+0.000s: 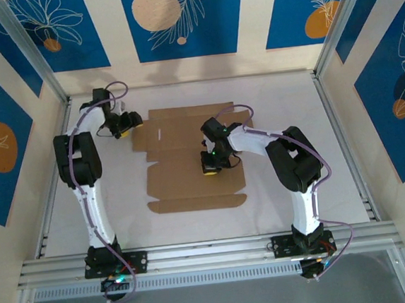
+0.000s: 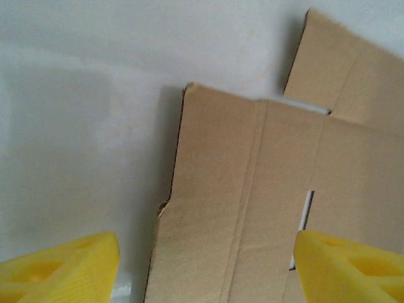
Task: Fold the paper box
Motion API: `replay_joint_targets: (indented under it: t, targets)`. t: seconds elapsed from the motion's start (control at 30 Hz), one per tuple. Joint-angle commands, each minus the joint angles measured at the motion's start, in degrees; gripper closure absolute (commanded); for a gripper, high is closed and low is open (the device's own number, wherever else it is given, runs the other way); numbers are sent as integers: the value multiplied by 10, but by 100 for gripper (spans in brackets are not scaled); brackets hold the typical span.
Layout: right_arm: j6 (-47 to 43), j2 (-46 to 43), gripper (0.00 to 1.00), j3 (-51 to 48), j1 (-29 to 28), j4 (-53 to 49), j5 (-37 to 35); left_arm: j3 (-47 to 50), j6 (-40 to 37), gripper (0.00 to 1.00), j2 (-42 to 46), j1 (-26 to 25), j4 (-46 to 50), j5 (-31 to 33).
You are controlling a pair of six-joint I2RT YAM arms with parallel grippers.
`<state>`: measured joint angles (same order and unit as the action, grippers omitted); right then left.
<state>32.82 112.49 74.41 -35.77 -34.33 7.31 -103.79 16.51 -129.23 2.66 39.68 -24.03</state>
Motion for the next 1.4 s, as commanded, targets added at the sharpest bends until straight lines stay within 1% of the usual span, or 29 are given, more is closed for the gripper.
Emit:
replay_joint_targets:
  t: [0.0, 0.13, 0.23, 0.3, 0.37, 0.47, 0.5, 0.53, 0.6, 0.63, 0.7, 0.73, 0.83, 0.9, 0.97, 1.1, 1.17, 1.23, 1.27, 1.3, 1.37]
  targets:
    - [-15, -3, 94, -9, 2, -26, 20, -13, -15, 27, -18, 11, 19, -43]
    - [-21, -3, 93, -11, 2, -29, 25, -12, -20, 28, -33, 14, 17, -71]
    - [-25, -4, 92, -8, 2, -30, 28, -1, -17, 32, -42, 14, 0, -104]
    - [-29, -4, 92, -7, 3, -31, 28, 11, -12, 34, -45, 14, -18, -139]
    - [-29, -3, 92, -8, 6, -28, 32, 17, -9, 37, -48, 14, -30, -165]
    - [-33, 1, 92, -5, 7, -29, 39, 38, 15, 43, -50, 14, -76, -220]
    - [-34, -1, 92, -5, 7, -29, 42, 44, 24, 48, -50, 14, -92, -237]
    - [-35, -2, 92, -5, 7, -26, 41, 47, 27, 50, -50, 14, -99, -241]
    - [-35, -5, 92, -4, 6, -26, 39, 46, 21, 55, -51, 14, -90, -217]
    - [-36, -6, 92, -4, 6, -26, 39, 42, 11, 61, -51, 14, -77, -203]
    - [-37, -10, 92, -2, 6, -26, 38, 37, 0, 70, -49, 14, -62, -176]
    - [-38, -12, 92, -3, 6, -26, 38, 36, -4, 77, -47, 14, -59, -166]
    - [-37, -20, 92, -3, 6, -24, 37, 42, -2, 92, -34, 12, -66, -142]
    - [-37, -29, 90, -3, 6, -22, 37, 54, -4, 99, -18, 9, -81, -138]
    - [-36, -37, 88, 2, 7, -23, 35, 69, 1, 100, 3, 7, -99, -123]
    - [-33, -52, 77, 20, 13, -33, 25, 116, 37, 100, 55, 4, -169, -121]
    - [-29, -60, 66, 32, 18, -40, 21, 145, 51, 100, 82, 1, -209, -123]
    - [-22, -76, 50, 48, 26, -47, 13, 177, 53, 100, 111, -4, -243, -116]
    - [-17, -83, 44, 56, 31, -52, 7, 191, 52, 100, 122, -6, -258, -111]
    - [-13, -93, 35, 68, 36, -58, 3, 208, 53, 100, 136, -7, -276, -106]
    - [-4, -110, 30, 94, 47, -69, -7, 239, 62, 100, 162, -10, -316, -104]
